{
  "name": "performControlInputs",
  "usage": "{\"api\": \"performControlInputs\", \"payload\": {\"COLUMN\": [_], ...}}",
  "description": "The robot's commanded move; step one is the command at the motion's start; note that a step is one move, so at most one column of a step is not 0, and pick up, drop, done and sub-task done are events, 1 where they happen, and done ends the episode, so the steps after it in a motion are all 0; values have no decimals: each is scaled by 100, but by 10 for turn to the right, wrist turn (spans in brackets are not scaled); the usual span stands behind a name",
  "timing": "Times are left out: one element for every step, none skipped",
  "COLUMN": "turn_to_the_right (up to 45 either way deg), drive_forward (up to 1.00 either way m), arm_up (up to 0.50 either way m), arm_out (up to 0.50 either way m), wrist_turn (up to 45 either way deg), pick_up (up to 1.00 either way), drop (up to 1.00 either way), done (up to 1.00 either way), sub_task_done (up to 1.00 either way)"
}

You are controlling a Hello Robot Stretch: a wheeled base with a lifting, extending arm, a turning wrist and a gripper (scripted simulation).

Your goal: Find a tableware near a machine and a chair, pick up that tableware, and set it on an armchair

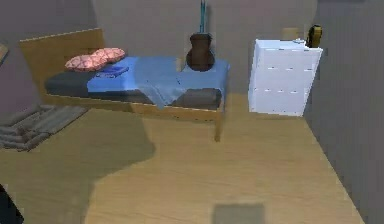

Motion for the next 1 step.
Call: {"api": "performControlInputs", "payload": {"turn_to_the_right": [0], "drive_forward": [50], "arm_up": [0], "arm_out": [0], "wrist_turn": [0], "pick_up": [0], "drop": [0], "done": [0], "sub_task_done": [0]}}
